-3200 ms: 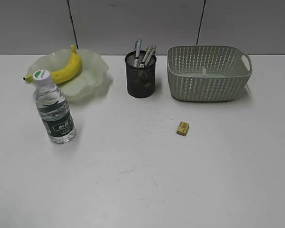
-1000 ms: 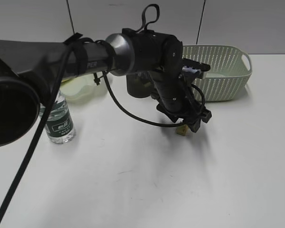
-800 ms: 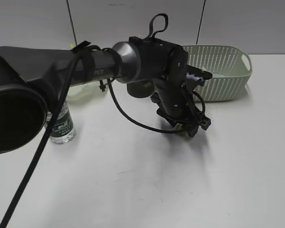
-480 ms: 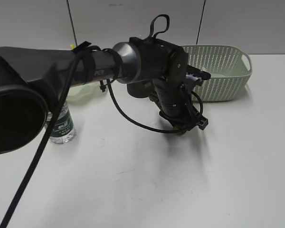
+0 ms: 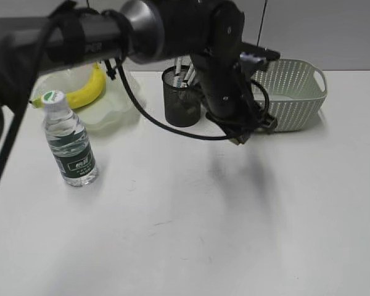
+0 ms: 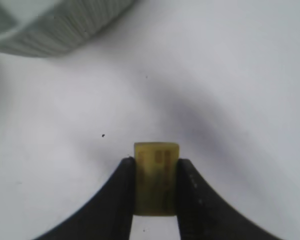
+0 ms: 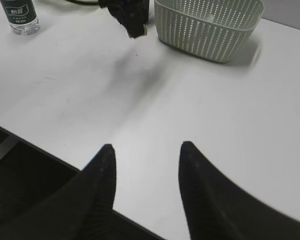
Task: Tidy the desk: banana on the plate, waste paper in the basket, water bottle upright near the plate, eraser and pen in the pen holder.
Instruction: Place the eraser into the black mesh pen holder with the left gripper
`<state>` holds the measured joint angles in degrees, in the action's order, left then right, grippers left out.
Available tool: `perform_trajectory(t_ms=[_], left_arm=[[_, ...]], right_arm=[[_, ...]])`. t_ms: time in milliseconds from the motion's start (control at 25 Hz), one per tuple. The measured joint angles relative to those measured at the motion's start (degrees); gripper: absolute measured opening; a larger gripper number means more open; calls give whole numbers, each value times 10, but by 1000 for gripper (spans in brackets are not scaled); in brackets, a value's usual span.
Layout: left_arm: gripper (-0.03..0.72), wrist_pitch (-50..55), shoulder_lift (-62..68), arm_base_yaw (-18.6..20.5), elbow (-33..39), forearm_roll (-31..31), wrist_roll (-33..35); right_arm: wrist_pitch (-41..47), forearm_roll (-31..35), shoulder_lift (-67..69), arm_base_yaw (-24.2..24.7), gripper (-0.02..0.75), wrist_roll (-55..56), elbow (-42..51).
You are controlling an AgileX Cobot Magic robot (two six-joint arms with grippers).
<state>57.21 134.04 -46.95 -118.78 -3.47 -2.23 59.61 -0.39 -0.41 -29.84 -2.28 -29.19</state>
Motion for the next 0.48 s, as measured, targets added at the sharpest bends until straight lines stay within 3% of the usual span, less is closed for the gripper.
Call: perform_trajectory(t_ms=[240,360,480], left_arm=[[185,-29,-85,10,0,51,0],[185,-61,-99,47,0,67,0],[185,-67,-90,107,0,35,0]], right_arm=[[0,0,0,0,342,0,0],[0,0,0,0,342,0,0],[0,0,0,0,342,0,0]])
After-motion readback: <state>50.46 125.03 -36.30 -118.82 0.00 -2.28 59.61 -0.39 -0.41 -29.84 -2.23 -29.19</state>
